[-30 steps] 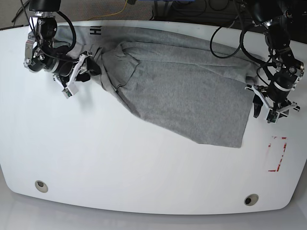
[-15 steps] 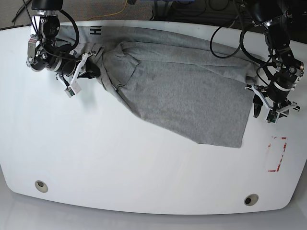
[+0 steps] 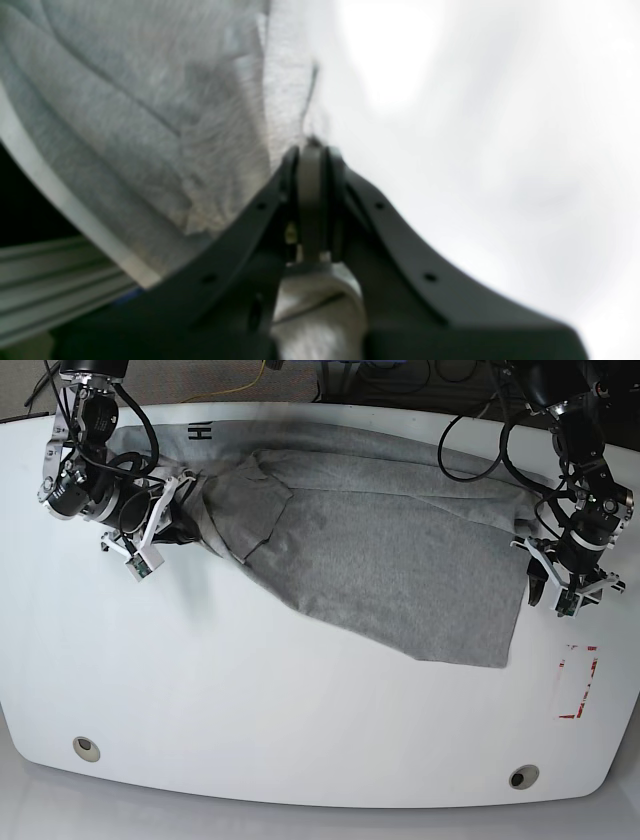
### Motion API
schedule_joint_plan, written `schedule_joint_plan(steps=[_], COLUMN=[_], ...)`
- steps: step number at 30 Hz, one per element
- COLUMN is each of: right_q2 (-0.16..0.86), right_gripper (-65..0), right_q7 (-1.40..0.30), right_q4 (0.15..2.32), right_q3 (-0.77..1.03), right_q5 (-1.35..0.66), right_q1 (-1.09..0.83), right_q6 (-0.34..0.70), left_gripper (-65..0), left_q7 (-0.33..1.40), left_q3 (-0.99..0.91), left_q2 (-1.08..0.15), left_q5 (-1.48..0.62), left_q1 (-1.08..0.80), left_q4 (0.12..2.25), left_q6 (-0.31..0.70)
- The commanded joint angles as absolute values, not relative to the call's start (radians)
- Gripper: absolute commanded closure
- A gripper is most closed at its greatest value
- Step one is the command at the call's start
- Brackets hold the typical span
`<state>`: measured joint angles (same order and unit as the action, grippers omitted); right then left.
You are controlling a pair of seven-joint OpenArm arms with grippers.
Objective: Layout the t-shirt on the table in an organized manner, then fold the t-shirt properly
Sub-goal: 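Lift the pinched corner with the right gripper and pull it outward, then drag the held corner with the right gripper toward the hem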
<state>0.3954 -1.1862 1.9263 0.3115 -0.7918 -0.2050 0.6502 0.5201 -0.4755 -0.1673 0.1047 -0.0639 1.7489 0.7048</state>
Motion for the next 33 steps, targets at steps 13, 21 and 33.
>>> schedule_joint_plan(steps=[13, 21, 33], right_q2=[0.404, 0.430, 0.430], right_gripper=[0.0, 0.0, 0.0], right_q7=[-1.168, -1.162, -1.139], right_q4=[1.949, 1.911, 1.871], right_q3=[0.314, 0.312, 0.283], right_q5=[-0.811, -0.766, -0.562], right_q1=[-0.088, 0.005, 0.153], right_q6=[0.607, 0.564, 0.573], left_gripper=[-26.7, -26.7, -26.7], left_q7=[0.496, 0.496, 0.496], left_q3=[-0.478, -0.478, -0.478], left_q2=[-0.182, -0.182, -0.182], left_q5=[0.093, 0.093, 0.093], left_q1=[-0.051, -0.051, -0.064], left_q4=[1.765, 1.765, 1.765], left_q6=[0.698, 0.698, 0.698])
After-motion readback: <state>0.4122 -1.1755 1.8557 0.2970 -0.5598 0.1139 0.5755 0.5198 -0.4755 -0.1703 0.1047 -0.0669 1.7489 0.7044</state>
